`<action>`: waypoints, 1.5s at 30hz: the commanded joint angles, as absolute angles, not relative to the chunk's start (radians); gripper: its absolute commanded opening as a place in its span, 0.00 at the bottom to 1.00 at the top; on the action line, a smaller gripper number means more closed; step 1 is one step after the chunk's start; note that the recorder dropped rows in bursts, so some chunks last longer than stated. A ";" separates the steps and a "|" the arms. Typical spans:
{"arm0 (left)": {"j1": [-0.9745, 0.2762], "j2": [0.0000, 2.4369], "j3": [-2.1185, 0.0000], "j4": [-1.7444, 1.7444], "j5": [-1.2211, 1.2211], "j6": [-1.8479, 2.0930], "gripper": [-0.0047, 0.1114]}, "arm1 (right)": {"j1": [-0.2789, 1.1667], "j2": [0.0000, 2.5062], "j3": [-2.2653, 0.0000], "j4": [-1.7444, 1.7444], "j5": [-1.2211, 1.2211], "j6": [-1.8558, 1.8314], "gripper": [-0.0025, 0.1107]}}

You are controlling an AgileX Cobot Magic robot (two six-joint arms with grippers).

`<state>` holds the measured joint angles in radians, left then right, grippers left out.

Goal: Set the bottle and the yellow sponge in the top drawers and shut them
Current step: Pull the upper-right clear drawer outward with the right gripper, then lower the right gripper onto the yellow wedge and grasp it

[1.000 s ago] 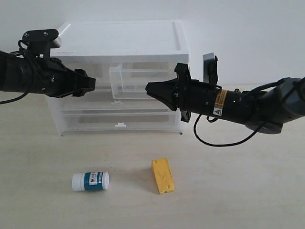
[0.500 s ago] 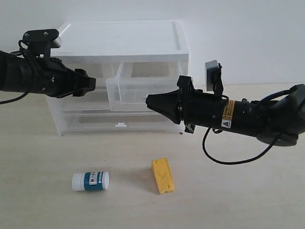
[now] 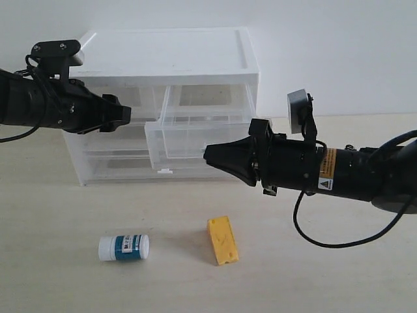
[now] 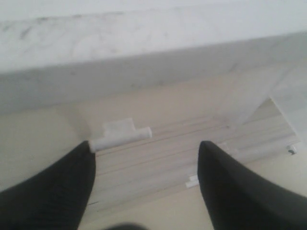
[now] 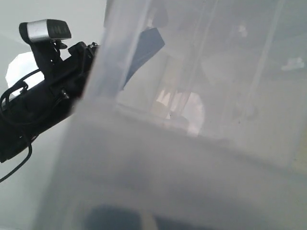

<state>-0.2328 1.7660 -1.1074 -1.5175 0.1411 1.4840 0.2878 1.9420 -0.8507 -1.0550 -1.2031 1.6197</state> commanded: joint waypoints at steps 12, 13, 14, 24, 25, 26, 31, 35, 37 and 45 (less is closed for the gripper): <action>-0.229 1.768 -1.140 -1.523 0.076 1.511 0.55 | 0.289 1.924 -0.848 -1.080 -1.221 1.598 0.30; -0.229 1.768 -1.140 -1.523 0.076 1.511 0.55 | 0.289 1.924 -0.848 -1.083 -1.221 1.610 0.39; -0.229 1.768 -1.140 -1.523 0.079 1.511 0.55 | 0.289 1.922 -0.848 -1.090 -1.221 1.619 0.45; -0.229 1.768 -1.140 -1.523 0.079 1.511 0.55 | 0.289 1.917 -0.848 -1.287 -1.160 1.630 0.51; -0.229 1.768 -1.140 -1.523 0.079 1.511 0.55 | 0.289 1.917 -0.848 -1.339 -1.105 1.638 0.51; -0.229 1.768 -1.140 -1.523 0.079 1.511 0.55 | 0.289 1.917 -0.848 -1.376 -1.054 1.638 0.51; -0.229 1.768 -1.140 -1.523 0.079 1.511 0.55 | 0.353 1.917 -0.848 -1.430 -0.807 1.615 0.51; -0.229 1.768 -1.140 -1.523 0.079 1.511 0.55 | 0.469 1.917 -0.861 -1.429 -0.560 1.533 0.51; -0.229 1.768 -1.140 -1.523 0.079 1.511 0.55 | 0.478 1.917 -0.861 -1.423 -0.500 1.535 0.51; -0.229 1.768 -1.140 -1.523 0.077 1.511 0.55 | 0.478 1.917 -0.861 -1.466 -0.504 1.588 0.51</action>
<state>-0.2328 1.7660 -1.1074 -1.5175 0.1164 1.4820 0.4420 1.8787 -0.8491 -1.4004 -0.5560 1.5517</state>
